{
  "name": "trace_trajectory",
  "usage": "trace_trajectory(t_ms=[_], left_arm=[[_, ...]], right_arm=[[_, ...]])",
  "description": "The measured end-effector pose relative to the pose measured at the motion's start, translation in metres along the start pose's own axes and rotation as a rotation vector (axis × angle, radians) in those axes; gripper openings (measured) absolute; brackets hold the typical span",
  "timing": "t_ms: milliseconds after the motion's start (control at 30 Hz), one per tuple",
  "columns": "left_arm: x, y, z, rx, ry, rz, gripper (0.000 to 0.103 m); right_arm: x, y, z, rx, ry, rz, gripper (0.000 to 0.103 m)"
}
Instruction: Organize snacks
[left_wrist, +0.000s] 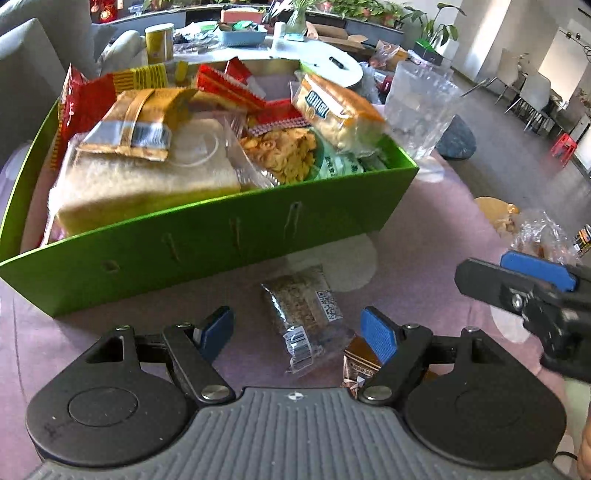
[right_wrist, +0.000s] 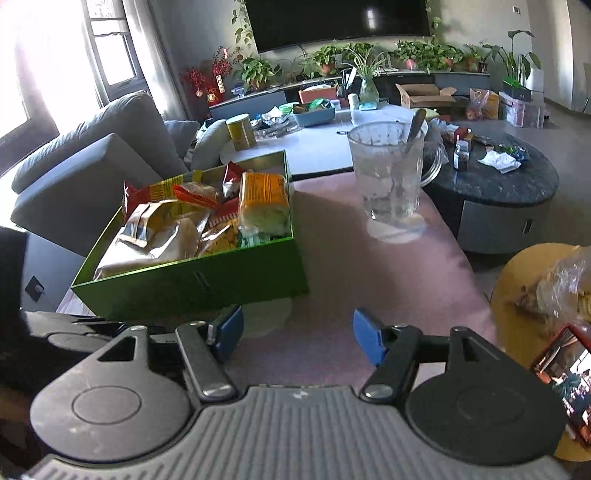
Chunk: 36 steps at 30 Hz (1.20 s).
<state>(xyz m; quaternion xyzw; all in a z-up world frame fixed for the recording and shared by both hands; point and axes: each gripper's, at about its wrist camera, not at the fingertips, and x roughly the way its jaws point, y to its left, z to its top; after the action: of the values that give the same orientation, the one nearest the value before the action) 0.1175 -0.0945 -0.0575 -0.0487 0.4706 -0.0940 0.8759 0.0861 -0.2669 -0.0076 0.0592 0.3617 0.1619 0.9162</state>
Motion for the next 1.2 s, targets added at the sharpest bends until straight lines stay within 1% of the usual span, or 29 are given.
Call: trace_trajectory(t_ms=[100,200,233,267,300,333,367,467,533,700,800,967,1100,1200], left_arm=[[0.004,-0.001,0.000,-0.002,-0.004,0.018,0.073],[0.005,-0.001,0.002,-0.005,-0.019,0.037,0.065],[0.005,-0.001,0.002,-0.002,-0.025,0.034,0.059],[0.004,-0.001,0.003,0.004,-0.030,0.026,0.050],[0.003,0.000,0.002,0.014,-0.036,0.016,0.045],[0.002,0.000,0.000,0.023,-0.039,0.004,0.039],[0.002,0.002,-0.001,0.025,-0.040,-0.006,0.038],[-0.005,0.011,-0.009,0.016,-0.044,-0.030,0.037],[-0.011,0.018,-0.015,0.015,-0.051,-0.031,0.037],[-0.031,0.040,-0.031,-0.024,-0.081,-0.031,0.036],[-0.044,0.049,-0.039,-0.052,-0.112,-0.023,0.036],[-0.065,0.059,-0.048,-0.062,-0.164,-0.011,0.036],[-0.074,0.066,-0.054,-0.077,-0.182,-0.016,0.036],[-0.077,0.070,-0.058,-0.083,-0.185,-0.002,0.036]], right_arm=[[0.001,0.000,-0.005,0.000,0.010,0.007,0.088],[0.001,0.003,-0.008,-0.006,0.020,0.012,0.088],[0.001,0.005,-0.009,-0.011,0.022,0.014,0.088],[0.000,0.005,-0.010,-0.017,0.024,0.016,0.088],[-0.001,0.007,-0.012,-0.025,0.028,0.018,0.088],[-0.002,0.009,-0.013,-0.032,0.031,0.018,0.088],[-0.003,0.011,-0.015,-0.042,0.033,0.017,0.088],[-0.008,0.015,-0.020,-0.066,0.041,0.018,0.089],[-0.013,0.019,-0.025,-0.078,0.050,0.023,0.097],[-0.031,0.025,-0.037,-0.080,0.074,0.071,0.097],[-0.035,0.032,-0.044,-0.079,0.122,0.105,0.097],[-0.021,0.052,-0.058,-0.113,0.197,0.089,0.097],[-0.003,0.058,-0.058,-0.047,0.243,0.081,0.097],[0.010,0.060,-0.054,-0.008,0.269,0.054,0.097]])
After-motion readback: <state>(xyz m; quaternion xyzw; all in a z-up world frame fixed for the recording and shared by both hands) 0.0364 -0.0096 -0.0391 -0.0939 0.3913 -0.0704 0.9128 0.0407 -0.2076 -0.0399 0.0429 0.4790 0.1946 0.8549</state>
